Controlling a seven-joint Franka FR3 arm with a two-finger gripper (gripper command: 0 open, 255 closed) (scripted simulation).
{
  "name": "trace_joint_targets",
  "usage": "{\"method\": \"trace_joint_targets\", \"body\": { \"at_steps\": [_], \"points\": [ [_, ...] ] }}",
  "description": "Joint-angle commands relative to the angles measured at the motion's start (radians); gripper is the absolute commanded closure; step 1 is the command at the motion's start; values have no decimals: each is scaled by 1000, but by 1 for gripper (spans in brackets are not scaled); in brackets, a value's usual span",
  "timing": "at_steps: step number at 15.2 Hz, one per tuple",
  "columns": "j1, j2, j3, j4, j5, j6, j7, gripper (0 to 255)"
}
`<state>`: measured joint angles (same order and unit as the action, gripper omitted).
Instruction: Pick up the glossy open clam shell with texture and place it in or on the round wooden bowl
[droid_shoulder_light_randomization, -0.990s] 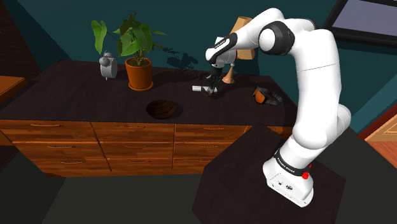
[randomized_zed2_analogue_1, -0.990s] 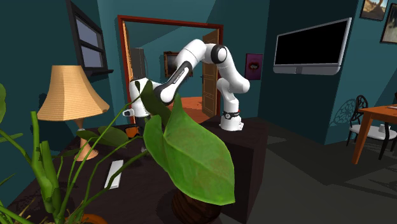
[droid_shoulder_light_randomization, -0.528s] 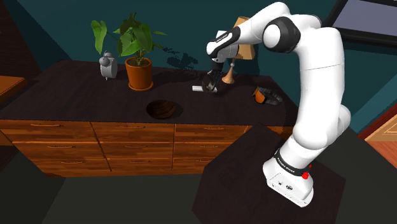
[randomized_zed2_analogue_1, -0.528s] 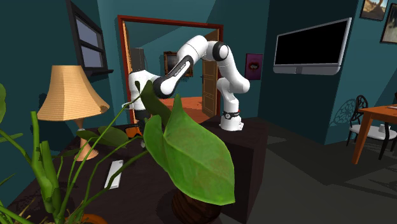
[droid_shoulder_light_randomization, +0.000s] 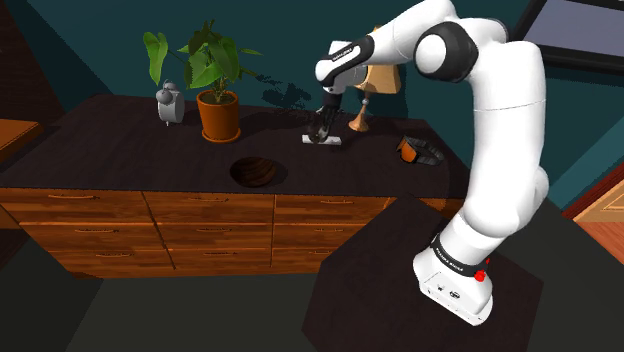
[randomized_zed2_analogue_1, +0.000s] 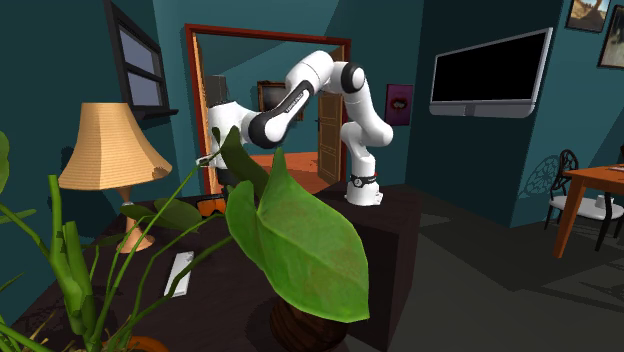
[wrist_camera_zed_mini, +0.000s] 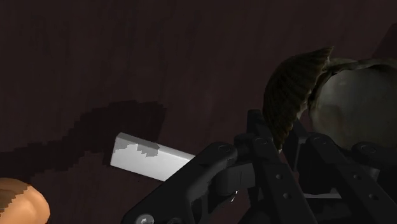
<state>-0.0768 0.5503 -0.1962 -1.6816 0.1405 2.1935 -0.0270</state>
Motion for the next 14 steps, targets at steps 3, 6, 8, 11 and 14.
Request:
{"method": "trace_joint_targets", "body": {
  "at_steps": [3,6,8,11,14],
  "points": [
    [65,-7,16,2,-10,-6,85,255],
    [111,1,28,21,-15,-16,147,255],
    [141,10,37,41,-19,-25,188,255],
    [184,29,50,81,-24,-43,249,255],
    [226,57,62,134,-29,-66,309,255]
  ]
}}
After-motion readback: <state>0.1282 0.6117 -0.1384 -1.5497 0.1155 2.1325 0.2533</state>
